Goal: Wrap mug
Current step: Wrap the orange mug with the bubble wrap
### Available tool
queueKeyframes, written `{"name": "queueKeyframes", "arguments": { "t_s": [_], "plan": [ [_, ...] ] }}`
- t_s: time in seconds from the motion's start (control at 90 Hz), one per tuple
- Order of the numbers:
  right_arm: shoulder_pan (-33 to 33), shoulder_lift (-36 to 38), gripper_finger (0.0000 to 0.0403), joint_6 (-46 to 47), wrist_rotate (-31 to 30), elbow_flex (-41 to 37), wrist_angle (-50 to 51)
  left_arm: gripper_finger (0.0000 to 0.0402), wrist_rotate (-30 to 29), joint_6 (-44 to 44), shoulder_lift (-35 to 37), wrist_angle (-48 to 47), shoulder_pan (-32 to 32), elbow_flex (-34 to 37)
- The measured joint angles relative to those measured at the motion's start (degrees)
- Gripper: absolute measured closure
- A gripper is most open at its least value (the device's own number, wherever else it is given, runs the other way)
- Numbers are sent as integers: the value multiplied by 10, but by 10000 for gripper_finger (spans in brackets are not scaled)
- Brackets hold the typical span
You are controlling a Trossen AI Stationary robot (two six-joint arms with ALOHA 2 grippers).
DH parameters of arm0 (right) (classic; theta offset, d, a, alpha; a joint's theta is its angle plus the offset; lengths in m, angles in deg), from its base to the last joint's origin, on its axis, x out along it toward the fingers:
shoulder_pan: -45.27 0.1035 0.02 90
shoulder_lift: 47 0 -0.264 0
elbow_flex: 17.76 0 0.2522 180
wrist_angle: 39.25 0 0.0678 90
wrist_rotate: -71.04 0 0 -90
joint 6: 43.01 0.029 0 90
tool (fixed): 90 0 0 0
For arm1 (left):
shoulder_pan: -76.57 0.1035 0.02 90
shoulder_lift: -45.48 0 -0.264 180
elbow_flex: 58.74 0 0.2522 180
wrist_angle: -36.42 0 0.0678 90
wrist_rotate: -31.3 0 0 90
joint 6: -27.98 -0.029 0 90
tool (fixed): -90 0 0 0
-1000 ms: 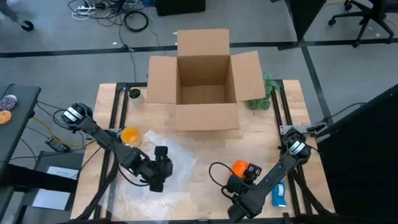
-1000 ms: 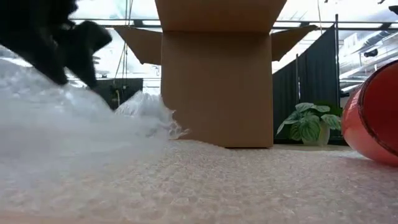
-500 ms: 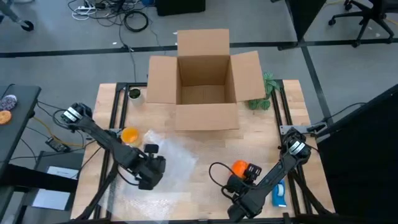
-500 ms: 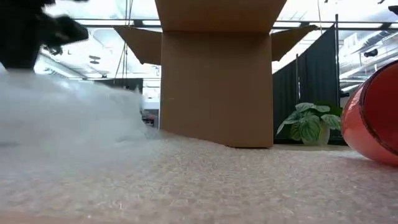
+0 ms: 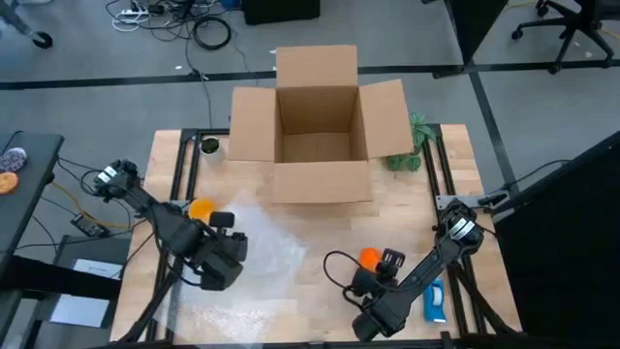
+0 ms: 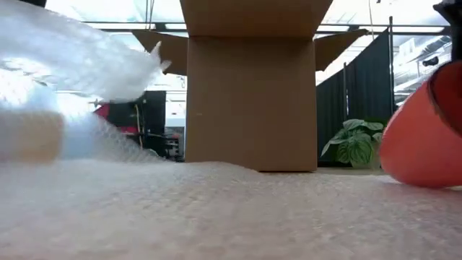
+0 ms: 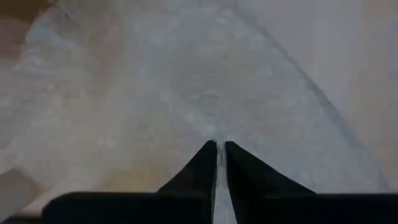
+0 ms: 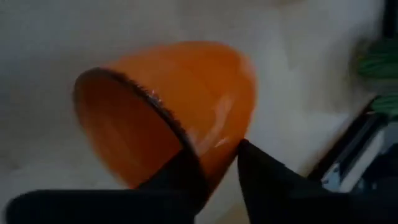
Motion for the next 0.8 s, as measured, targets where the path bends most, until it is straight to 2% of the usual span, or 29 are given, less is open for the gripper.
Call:
{"name": "queueKeyframes", "arguments": {
  "t_s": [0.067, 0.367, 0.567, 0.678, 0.8],
  "plan": [
    [0, 1, 392, -5, -8, 1, -2, 360, -4, -4, 0, 6, 0, 0],
    [-5, -2, 402, -37, -51, 45, -37, 282, -36, -3, 0, -1, 0, 0],
    [-14, -3, 403, -60, -85, 58, -27, 260, -107, -3, 0, 5, 0, 0],
    [-19, -3, 403, -65, -109, 60, -28, 259, -120, -8, 1, 43, 0, 0],
    [-24, -3, 403, -73, -118, 60, -27, 259, -119, -42, 1, 153, 0, 11]
  ]
}}
